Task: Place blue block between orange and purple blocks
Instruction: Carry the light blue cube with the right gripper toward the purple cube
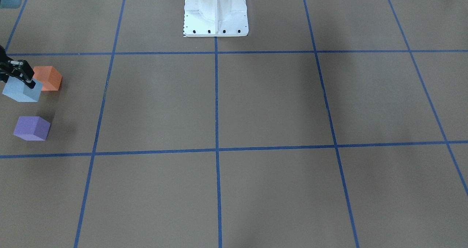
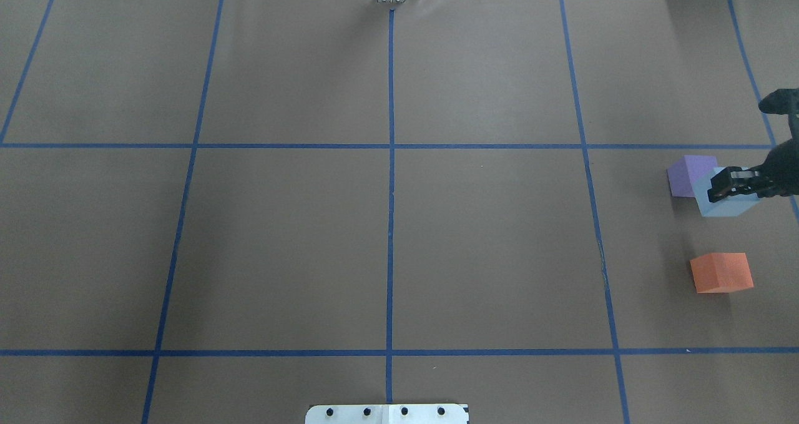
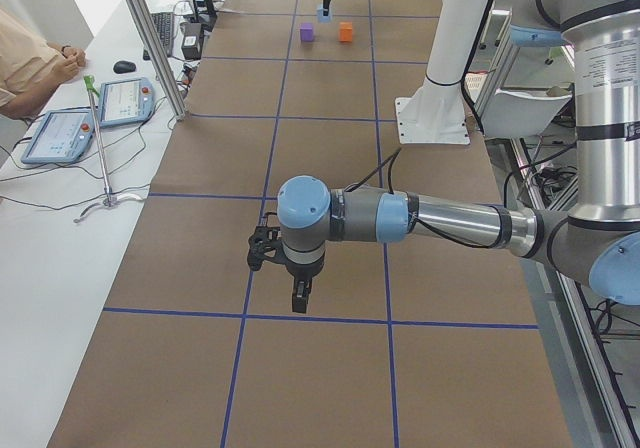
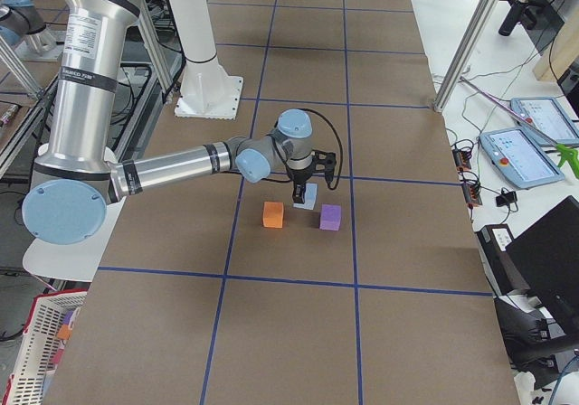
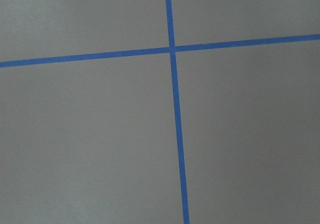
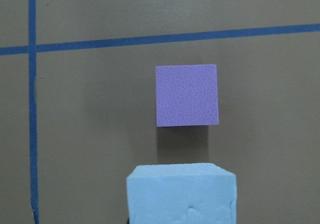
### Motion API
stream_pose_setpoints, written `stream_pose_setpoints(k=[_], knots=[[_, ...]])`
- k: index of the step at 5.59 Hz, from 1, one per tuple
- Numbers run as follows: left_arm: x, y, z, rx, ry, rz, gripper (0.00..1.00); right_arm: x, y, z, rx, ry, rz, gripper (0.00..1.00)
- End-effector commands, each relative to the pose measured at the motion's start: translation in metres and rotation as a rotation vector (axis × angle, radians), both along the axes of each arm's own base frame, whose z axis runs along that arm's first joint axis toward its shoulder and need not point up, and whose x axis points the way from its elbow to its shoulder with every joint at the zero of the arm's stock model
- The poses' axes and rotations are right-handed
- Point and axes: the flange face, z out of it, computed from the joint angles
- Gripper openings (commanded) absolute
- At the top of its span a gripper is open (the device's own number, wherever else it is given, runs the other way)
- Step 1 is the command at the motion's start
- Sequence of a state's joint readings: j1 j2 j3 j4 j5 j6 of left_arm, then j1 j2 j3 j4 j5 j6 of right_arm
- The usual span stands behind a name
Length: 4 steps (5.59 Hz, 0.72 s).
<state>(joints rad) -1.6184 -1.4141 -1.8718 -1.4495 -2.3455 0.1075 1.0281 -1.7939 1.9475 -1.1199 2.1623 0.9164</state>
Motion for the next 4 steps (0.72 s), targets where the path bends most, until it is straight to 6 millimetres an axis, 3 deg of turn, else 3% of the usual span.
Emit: stream_pose_setpoints(k=[1,4], knots=[[0.000,0.000,0.001,0.000,0.000,0.000,1.00,-0.023,-0.002,0.032,0.023,0.020,0.026,0.00],[0.000,0.000,0.003,-0.003,0.000,0.000,1.00,-0.069,0.002,0.052,0.050,0.096,-0.022,0.00]])
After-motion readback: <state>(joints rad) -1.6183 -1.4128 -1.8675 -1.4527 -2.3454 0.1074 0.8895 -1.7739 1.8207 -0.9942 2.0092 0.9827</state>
